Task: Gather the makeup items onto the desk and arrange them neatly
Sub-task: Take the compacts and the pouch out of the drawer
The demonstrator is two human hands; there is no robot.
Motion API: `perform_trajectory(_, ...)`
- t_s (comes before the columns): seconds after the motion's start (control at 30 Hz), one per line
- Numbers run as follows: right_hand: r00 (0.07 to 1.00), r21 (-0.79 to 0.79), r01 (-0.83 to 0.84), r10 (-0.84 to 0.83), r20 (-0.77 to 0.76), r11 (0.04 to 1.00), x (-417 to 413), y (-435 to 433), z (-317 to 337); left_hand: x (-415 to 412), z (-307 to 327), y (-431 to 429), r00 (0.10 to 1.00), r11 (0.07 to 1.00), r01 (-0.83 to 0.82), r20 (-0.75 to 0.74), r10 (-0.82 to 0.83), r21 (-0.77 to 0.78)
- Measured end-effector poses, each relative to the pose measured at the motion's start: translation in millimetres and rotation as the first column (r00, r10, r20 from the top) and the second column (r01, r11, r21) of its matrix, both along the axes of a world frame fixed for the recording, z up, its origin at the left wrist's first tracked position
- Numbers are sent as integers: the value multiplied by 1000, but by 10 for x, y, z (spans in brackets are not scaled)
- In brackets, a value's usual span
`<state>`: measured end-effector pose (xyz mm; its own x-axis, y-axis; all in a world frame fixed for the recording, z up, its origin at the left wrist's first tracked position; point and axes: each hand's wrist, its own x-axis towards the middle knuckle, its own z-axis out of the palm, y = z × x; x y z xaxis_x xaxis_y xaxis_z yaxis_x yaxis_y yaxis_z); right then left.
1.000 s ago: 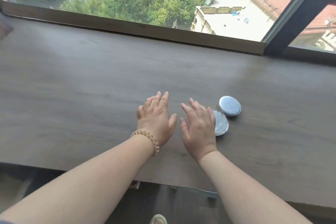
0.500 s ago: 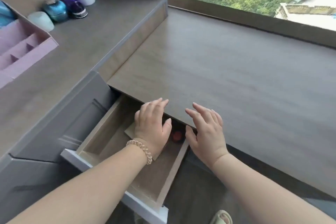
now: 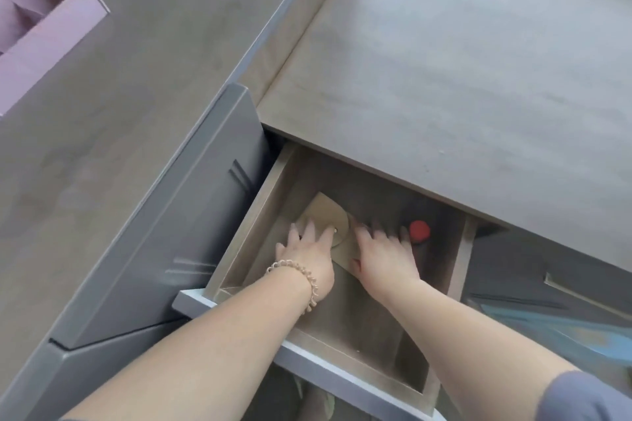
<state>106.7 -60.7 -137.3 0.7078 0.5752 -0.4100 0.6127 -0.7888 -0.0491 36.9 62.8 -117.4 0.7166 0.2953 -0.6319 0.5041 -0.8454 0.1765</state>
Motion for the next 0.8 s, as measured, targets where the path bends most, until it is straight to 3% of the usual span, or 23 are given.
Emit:
perform_trajectory(0.1, 1000, -30, -15, 15, 1, 999, -26, 23, -33, 25, -91, -54, 998, 997, -68, -12, 68, -37)
perform_trajectory(0.27, 998, 49, 62, -63, 10, 997, -69, 53, -51, -59, -186, -19, 994, 991, -110, 7, 110, -71)
perform_trajectory(0.4, 981, 203, 179, -158, -111, 963, -121, 28, 63, -38, -38, -56, 931, 924, -317, 114, 346, -212)
perform_trajectory(0.47, 957, 357, 266, -201, -211, 895, -165, -1, 216, -86, 94, -54, 887, 883, -408, 129, 444, -231)
perform_trajectory(0.57, 946, 535, 311, -199, -256, 785, -172, -123, 524, -208, 359, -88, 893, 913, -373, 204, 401, -164)
perform_trajectory(0.7, 906, 705, 423, -238, -351, 569, 25, -530, 1238, -54, 930, -379, 764, 809, -202, 428, 483, -553)
perform_trajectory(0.8, 854, 783, 516, -286, -435, 348, 193, -882, 1724, 348, 1315, -621, 636, 733, -29, 553, 538, -679)
